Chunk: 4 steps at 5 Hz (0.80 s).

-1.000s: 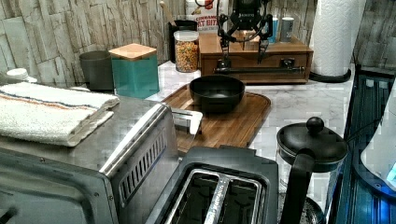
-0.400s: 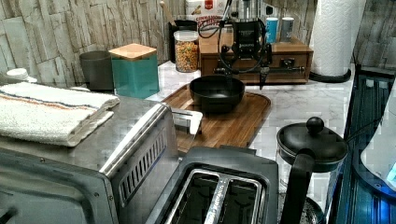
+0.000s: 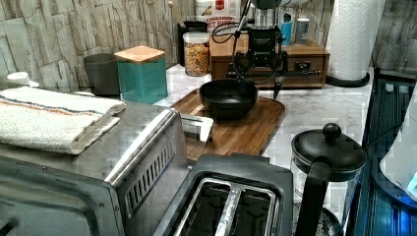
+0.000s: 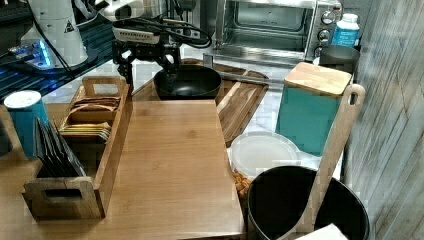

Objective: Pick up the bowl.

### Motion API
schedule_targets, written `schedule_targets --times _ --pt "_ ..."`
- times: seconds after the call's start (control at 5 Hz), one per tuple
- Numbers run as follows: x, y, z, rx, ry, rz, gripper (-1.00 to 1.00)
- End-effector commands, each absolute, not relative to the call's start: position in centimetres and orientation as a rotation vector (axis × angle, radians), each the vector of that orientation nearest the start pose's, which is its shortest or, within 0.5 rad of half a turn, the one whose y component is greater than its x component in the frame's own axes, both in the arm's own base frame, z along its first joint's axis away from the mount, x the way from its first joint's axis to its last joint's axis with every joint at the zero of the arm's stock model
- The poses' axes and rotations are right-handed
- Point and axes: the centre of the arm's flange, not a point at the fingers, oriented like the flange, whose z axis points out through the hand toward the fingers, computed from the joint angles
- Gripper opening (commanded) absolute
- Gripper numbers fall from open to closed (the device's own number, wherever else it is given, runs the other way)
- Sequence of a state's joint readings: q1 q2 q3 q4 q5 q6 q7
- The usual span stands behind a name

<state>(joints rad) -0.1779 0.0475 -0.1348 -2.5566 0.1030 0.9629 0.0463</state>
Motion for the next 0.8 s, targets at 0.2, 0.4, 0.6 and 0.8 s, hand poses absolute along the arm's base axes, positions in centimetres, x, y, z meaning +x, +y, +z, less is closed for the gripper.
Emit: schedule_targets --times 0.2,0.4,0.6,0.8 --pt "44.9 -12.2 25.7 -2.647 1.522 0.078 -1.00" --pt "45.1 -11.7 26.8 -2.662 1.472 0.032 -1.00" --pt "45.0 -11.6 27.2 -2.673 1.490 0.017 -1.00" --pt "45.3 -11.4 28.1 -2.666 1.542 0.024 -1.00"
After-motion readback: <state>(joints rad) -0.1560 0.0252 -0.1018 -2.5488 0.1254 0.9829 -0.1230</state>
